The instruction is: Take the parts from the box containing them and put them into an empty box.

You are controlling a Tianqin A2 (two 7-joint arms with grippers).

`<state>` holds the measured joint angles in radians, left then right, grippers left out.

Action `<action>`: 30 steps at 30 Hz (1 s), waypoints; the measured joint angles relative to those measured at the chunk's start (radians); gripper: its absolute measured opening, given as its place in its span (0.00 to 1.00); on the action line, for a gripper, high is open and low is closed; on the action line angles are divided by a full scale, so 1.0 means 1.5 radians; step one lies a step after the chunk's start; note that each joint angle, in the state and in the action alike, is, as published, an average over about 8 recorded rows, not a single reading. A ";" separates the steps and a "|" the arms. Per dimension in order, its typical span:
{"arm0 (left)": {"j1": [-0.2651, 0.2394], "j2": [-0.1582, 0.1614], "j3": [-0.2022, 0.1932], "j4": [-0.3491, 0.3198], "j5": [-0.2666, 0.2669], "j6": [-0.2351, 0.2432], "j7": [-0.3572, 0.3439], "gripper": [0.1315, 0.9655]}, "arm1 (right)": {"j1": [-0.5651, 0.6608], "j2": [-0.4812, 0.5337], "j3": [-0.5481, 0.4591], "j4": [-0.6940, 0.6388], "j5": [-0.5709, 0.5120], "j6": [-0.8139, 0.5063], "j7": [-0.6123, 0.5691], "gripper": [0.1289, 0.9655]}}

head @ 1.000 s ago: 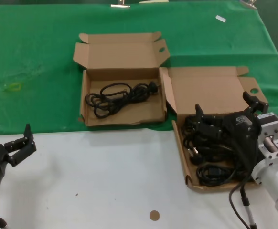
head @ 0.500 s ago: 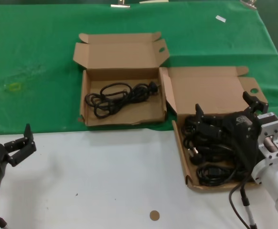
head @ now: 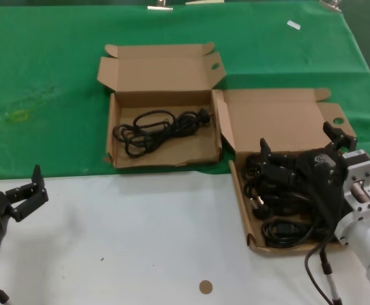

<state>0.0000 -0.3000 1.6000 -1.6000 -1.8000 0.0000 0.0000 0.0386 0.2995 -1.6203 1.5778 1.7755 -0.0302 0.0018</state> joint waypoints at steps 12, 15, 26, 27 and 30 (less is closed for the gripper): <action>0.000 0.000 0.000 0.000 0.000 0.000 0.000 1.00 | 0.000 0.000 0.000 0.000 0.000 0.000 0.000 1.00; 0.000 0.000 0.000 0.000 0.000 0.000 0.000 1.00 | 0.000 0.000 0.000 0.000 0.000 0.000 0.000 1.00; 0.000 0.000 0.000 0.000 0.000 0.000 0.000 1.00 | 0.000 0.000 0.000 0.000 0.000 0.000 0.000 1.00; 0.000 0.000 0.000 0.000 0.000 0.000 0.000 1.00 | 0.000 0.000 0.000 0.000 0.000 0.000 0.000 1.00; 0.000 0.000 0.000 0.000 0.000 0.000 0.000 1.00 | 0.000 0.000 0.000 0.000 0.000 0.000 0.000 1.00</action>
<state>0.0000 -0.3000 1.6000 -1.6000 -1.8000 0.0000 0.0000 0.0386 0.2995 -1.6203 1.5778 1.7755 -0.0302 0.0018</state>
